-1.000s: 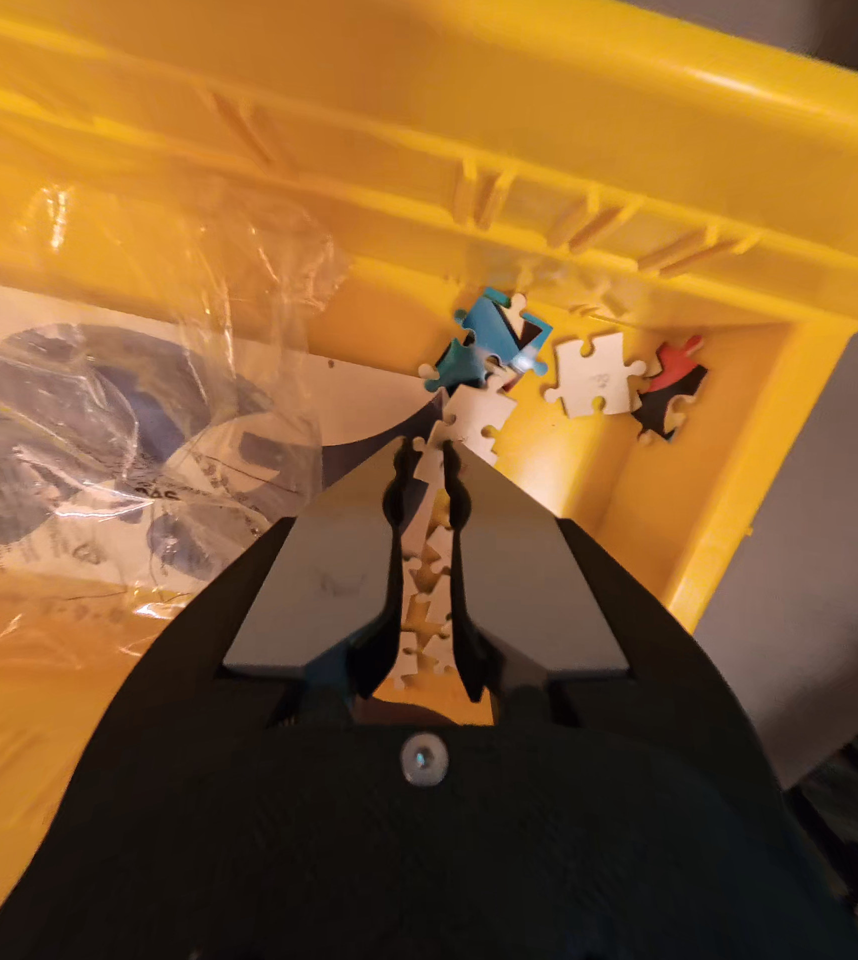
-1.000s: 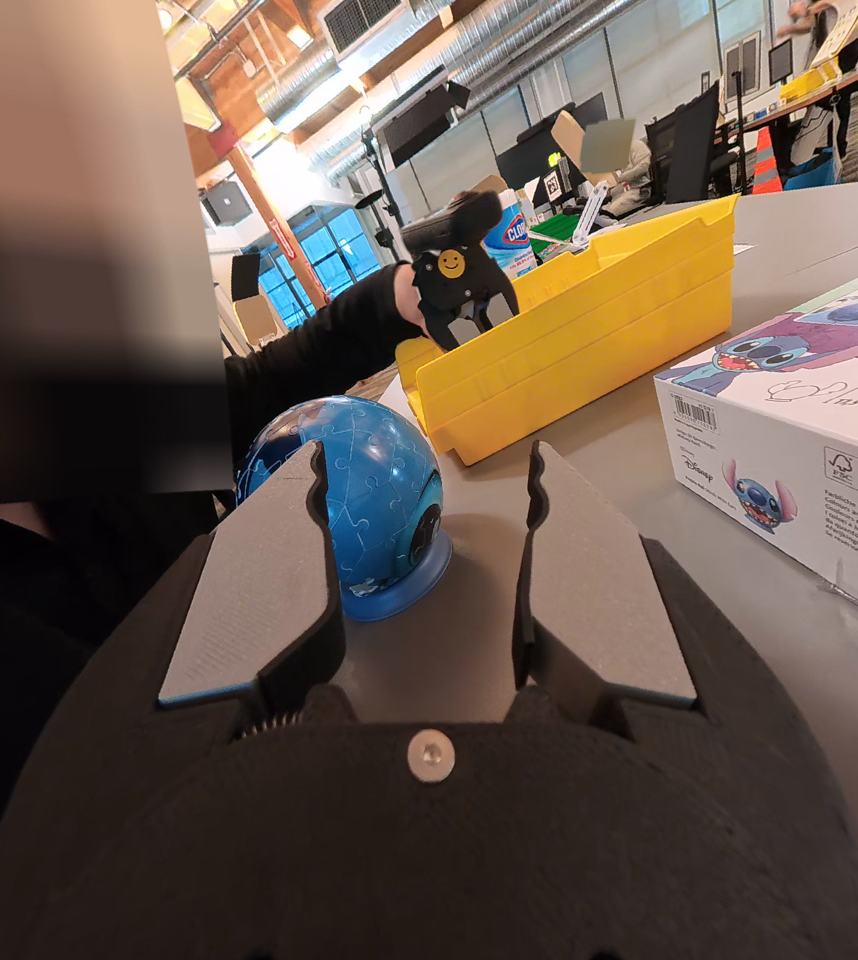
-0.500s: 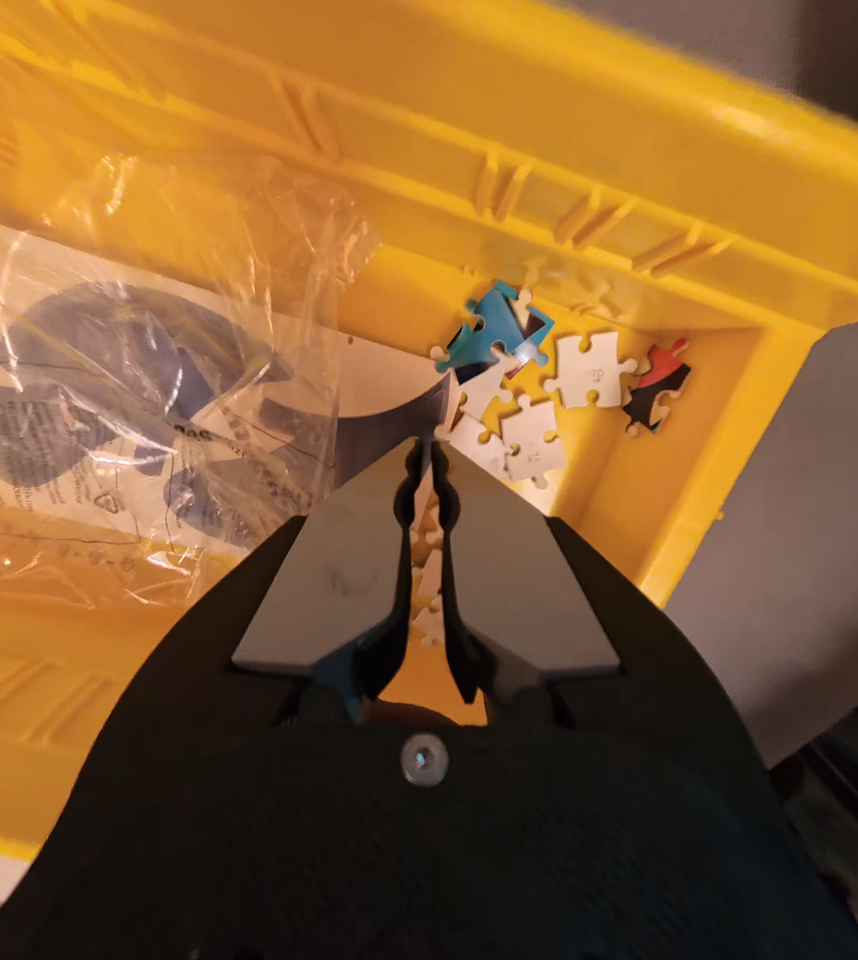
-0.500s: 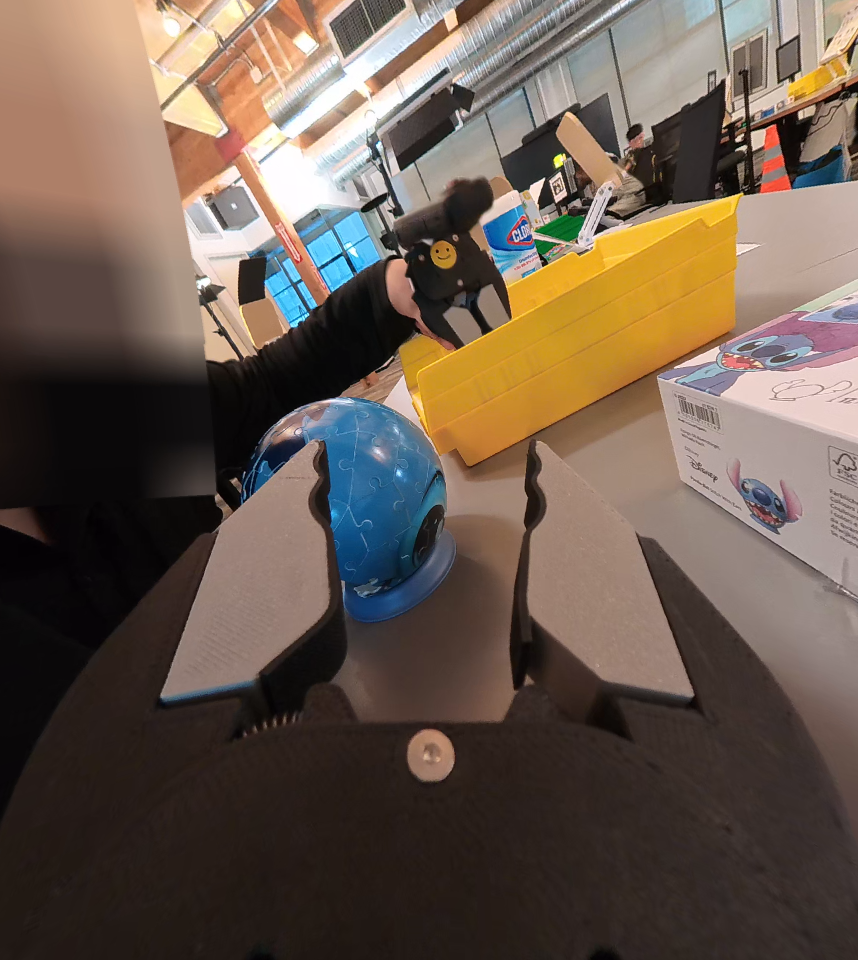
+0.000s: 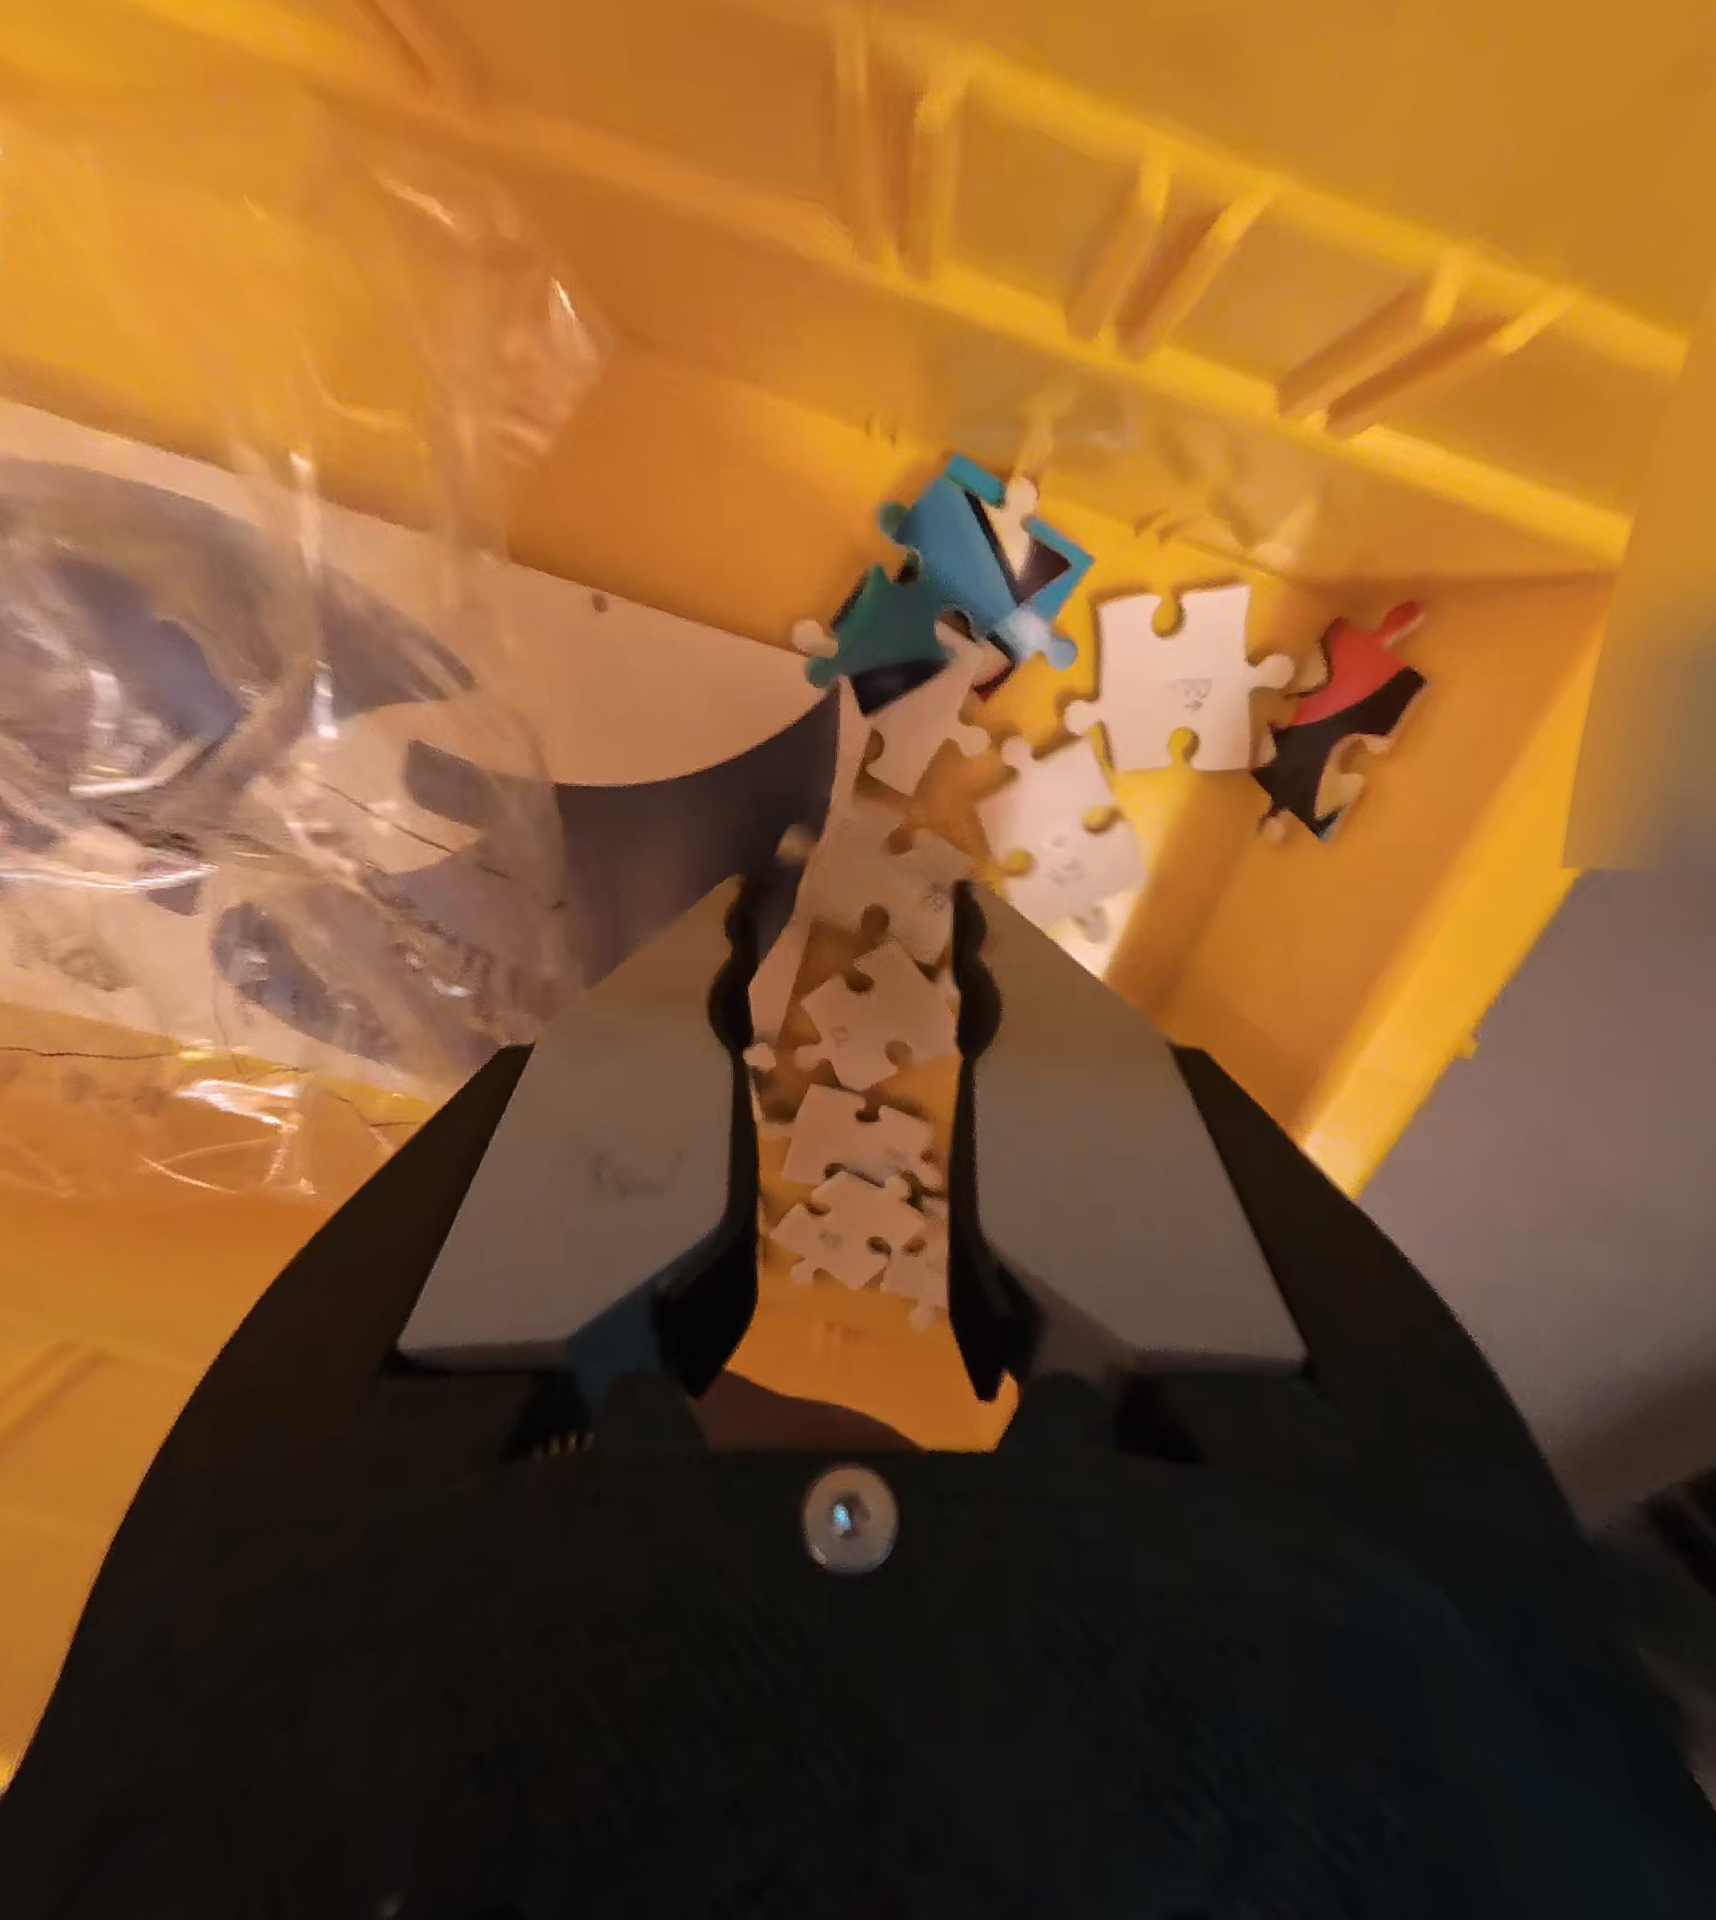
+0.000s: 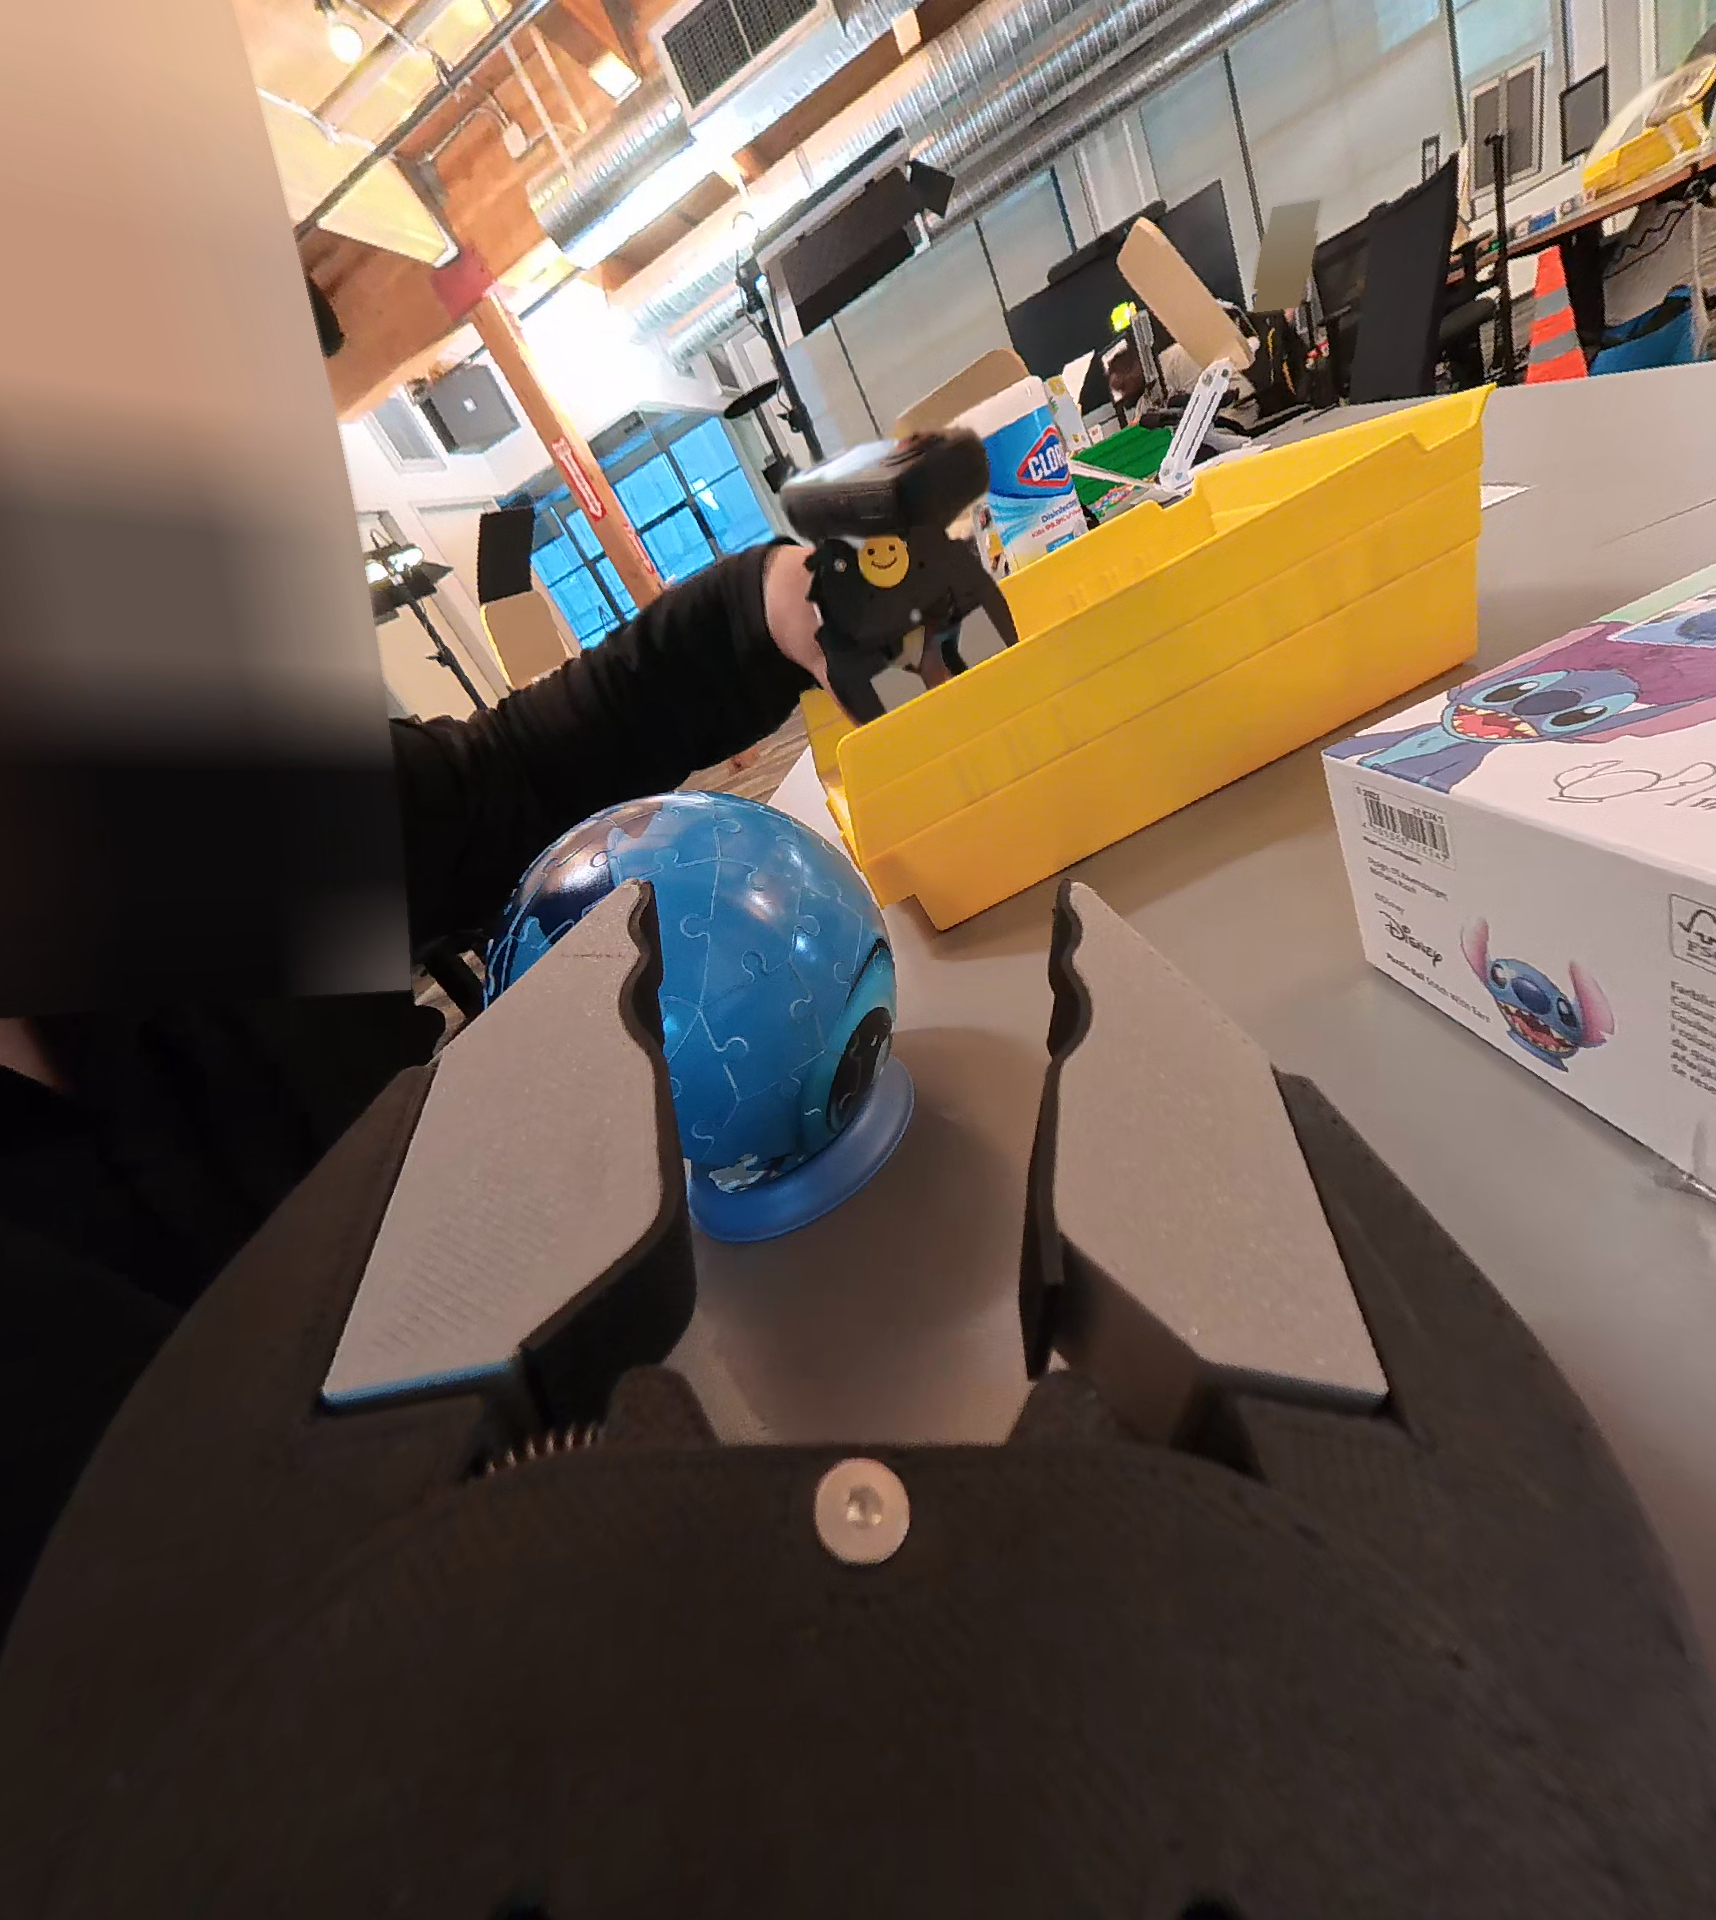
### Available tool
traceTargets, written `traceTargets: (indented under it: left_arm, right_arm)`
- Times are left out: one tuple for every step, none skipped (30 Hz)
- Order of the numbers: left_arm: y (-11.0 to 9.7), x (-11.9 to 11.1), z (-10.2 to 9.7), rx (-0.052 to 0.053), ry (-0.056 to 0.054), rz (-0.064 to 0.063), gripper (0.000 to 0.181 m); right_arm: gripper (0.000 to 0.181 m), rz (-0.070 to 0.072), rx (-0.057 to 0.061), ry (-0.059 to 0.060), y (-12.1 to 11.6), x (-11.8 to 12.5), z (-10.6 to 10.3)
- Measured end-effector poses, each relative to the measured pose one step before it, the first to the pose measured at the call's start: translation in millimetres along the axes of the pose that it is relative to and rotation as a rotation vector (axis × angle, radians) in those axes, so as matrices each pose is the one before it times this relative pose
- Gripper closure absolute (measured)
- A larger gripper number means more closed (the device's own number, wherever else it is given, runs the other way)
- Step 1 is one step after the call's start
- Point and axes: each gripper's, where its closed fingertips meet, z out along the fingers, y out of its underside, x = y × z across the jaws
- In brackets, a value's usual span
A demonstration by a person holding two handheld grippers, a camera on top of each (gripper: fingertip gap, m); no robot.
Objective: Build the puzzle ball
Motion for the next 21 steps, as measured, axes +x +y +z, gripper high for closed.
traceTargets:
  left_arm:
    - [-2.29, -1.82, 0.27, 0.0096, -0.0363, 0.0237, 0.149]
    - [-0.46, 0.20, 0.22, -0.0088, -0.0161, 0.0057, 0.149]
    - [0.19, 0.07, -0.02, -0.0122, -0.0097, -0.0006, 0.149]
    - [-0.24, 0.06, 0.01, -0.0064, -0.0062, 0.0028, 0.149]
    - [0.01, 0.09, -0.18, -0.0032, -0.0032, 0.0051, 0.149]
    - [0.41, 0.12, -0.28, -0.0045, 0.0004, -0.0010, 0.149]
    - [0.67, 1.36, -0.07, -0.0039, 0.0081, -0.0053, 0.149]
    - [0.49, 2.02, -0.23, 0.0004, 0.0107, -0.0019, 0.149]
    - [-0.22, 0.63, -0.11, 0.0058, -0.0037, -0.0044, 0.149]
    - [-0.02, -0.14, -0.31, 0.0067, -0.0119, -0.0011, 0.149]
    - [-0.11, -0.14, -0.41, 0.0067, -0.0165, -0.0016, 0.149]
    - [-0.01, -0.16, -0.58, 0.0068, -0.0208, -0.0013, 0.150]
    - [0.30, -1.26, -0.81, 0.0046, -0.0314, -0.0005, 0.150]
    - [1.74, -3.27, -1.08, -0.0042, -0.0470, 0.0056, 0.150]
    - [2.44, -3.97, -1.56, -0.0071, -0.0505, 0.0140, 0.150]
    - [0.96, -4.66, -2.99, 0.0052, -0.0522, 0.0104, 0.163]
    - [0.03, -3.50, -4.12, 0.0122, -0.0349, 0.0023, 0.170]
    - [0.04, -1.29, -4.34, 0.0109, -0.0127, -0.0077, 0.174]
    - [-0.75, 0.13, -4.33, 0.0170, -0.0006, -0.0072, 0.177]
    - [-0.23, 0.30, -3.36, 0.0170, 0.0013, -0.0037, 0.178]
    - [2.34, -1.27, -1.32, -0.0013, -0.0052, -0.0119, 0.178]
  right_arm:
    - [0.108, -0.0006, -0.0002, 0.0000, 0.04, -0.19, 0.03]
    - [0.109, -0.0008, 0.0001, -0.0001, 0.05, -0.08, -0.02]
    - [0.109, -0.0006, 0.0000, -0.0005, 0.01, -0.27, 0.04]
    - [0.109, -0.0008, -0.0006, -0.0006, 0.11, -0.28, 0.14]
    - [0.109, -0.0015, -0.0014, -0.0005, 0.19, -0.34, 0.15]
    - [0.109, -0.0022, -0.0021, -0.0008, 0.32, -0.40, 0.16]
    - [0.110, -0.0023, -0.0016, -0.0010, 0.29, -0.49, 0.25]
    - [0.111, -0.0027, -0.0018, -0.0007, 0.23, -0.47, 0.25]
    - [0.111, -0.0024, -0.0023, 0.0000, 0.32, -0.21, 0.23]
    - [0.111, -0.0021, -0.0019, 0.0002, 0.28, -0.26, 0.18]
    - [0.112, -0.0016, -0.0013, 0.0000, 0.14, -0.20, 0.24]
    - [0.112, -0.0009, -0.0017, -0.0003, 0.38, -0.20, 0.19]
    - [0.112, -0.0010, -0.0021, -0.0003, 0.32, -0.19, 0.26]
    - [0.112, -0.0017, -0.0022, 0.0003, 0.37, -0.12, 0.31]
    - [0.112, -0.0020, -0.0029, 0.0006, 0.48, -0.08, 0.40]
    - [0.112, -0.0021, -0.0040, 0.0001, 0.56, -0.20, 0.47]
    - [0.112, -0.0027, -0.0047, 0.0005, 0.82, -0.20, 0.53]
    - [0.111, -0.0030, -0.0051, 0.0008, 0.80, -0.20, 0.65]
    - [0.111, -0.0021, -0.0064, 0.0003, 1.00, -0.11, 0.79]
    - [0.111, -0.0016, -0.0071, 0.0000, 1.06, -0.13, 0.68]
    - [0.110, -0.0028, -0.0046, 0.0011, 0.70, -0.15, 0.54]
